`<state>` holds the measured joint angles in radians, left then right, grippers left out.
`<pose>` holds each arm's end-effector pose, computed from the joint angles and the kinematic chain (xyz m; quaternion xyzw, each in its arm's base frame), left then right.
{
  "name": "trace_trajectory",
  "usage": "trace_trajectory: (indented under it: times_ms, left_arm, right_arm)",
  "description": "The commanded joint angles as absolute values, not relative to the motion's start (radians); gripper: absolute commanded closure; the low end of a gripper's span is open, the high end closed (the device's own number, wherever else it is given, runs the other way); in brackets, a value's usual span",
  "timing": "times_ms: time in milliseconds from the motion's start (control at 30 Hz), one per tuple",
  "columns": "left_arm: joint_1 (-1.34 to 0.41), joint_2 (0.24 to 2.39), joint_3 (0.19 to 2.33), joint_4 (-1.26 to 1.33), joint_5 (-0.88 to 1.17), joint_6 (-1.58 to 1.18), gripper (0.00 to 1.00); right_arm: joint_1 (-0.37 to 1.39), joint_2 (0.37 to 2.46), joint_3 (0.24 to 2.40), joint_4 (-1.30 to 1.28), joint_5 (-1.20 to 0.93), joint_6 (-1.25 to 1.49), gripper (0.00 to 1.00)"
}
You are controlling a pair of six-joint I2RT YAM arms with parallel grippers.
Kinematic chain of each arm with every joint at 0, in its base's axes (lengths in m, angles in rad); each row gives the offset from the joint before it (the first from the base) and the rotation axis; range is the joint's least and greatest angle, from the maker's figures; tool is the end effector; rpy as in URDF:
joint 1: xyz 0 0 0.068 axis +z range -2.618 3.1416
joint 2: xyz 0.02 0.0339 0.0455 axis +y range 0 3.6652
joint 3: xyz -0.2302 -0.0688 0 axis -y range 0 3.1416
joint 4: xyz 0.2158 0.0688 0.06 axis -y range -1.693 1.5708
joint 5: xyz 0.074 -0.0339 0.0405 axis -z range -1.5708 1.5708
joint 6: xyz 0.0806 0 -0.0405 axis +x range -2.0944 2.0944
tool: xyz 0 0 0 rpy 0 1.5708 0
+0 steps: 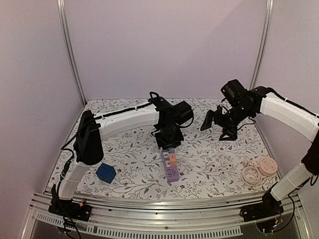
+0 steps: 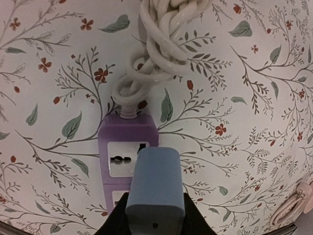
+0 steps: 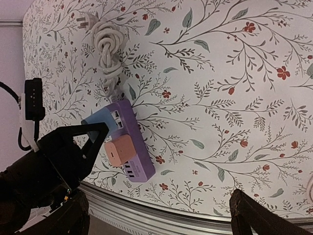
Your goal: Insert the plug
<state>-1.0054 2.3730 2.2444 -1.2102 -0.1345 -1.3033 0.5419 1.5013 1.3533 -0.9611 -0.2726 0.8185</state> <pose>0.2462 -0.3679 0.1556 -0.1548 0.9789 -0.0786 0.1078 0.2406 0.1701 0.2349 0.1022 0.9595 0.2454 0.0930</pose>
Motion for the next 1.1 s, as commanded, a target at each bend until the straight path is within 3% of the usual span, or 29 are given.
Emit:
trace_trajectory:
  times_ms: [0, 1067]
  left_arm:
    - [-1.022, 2.399, 2.269, -1.221, -0.145, -1.314, 1.0]
    - [-1.029, 2.457, 2.193, -1.284, -0.136, -1.253, 1.0]
  right_arm:
    - [0.537, 1.516, 1.355, -0.976, -0.283, 0.791, 0.01]
    - [0.536, 1.557, 1.341, -0.958, -0.253, 0.721, 0.01]
